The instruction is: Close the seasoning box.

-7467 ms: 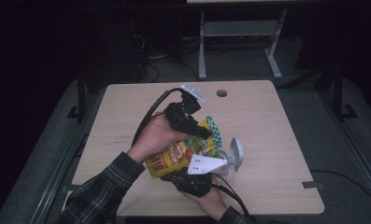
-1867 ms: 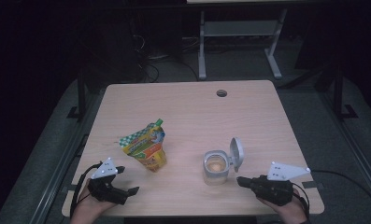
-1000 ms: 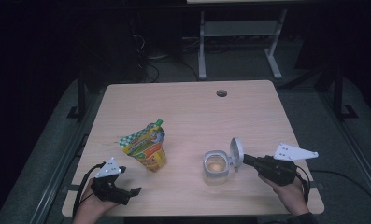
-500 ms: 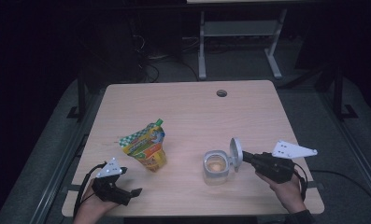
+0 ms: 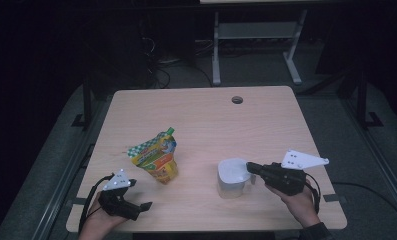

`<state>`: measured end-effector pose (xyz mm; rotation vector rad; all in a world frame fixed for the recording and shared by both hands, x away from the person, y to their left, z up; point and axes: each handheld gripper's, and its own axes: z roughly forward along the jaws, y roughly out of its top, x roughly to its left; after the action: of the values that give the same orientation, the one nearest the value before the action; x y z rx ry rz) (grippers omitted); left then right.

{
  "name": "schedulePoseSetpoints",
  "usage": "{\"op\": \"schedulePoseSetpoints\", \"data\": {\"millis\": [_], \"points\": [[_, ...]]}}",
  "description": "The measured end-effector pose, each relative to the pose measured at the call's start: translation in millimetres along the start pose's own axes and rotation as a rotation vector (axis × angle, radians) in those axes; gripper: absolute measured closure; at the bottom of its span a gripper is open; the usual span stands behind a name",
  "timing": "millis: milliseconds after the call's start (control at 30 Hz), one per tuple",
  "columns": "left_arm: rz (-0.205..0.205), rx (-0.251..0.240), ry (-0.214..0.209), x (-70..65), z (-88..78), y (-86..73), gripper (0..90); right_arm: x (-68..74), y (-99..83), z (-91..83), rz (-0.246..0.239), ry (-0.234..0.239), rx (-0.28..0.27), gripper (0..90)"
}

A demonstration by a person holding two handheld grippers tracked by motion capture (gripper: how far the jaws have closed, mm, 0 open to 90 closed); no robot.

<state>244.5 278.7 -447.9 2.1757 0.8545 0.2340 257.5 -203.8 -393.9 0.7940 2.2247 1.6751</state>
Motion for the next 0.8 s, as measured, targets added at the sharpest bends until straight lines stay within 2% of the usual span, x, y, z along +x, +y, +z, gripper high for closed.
{"op": "schedulePoseSetpoints", "data": {"millis": [100, 467, 800], "points": [[0.004, 0.002, -0.001, -0.1, 0.6, 0.4, 0.0, -0.8, -0.2, -1.2, -0.002, -0.008, -0.001, 90.0], [-0.003, -0.006, -0.008, -0.5, 0.2, 0.5, 0.0, -13.8, -4.9, -13.6, 0.018, -0.096, 0.003, 90.0], [0.001, -0.003, -0.016, -0.9, 1.8, -1.2, 0.0, -28.6, -16.9, -24.1, 0.041, -0.192, 0.031, 82.6]]}}
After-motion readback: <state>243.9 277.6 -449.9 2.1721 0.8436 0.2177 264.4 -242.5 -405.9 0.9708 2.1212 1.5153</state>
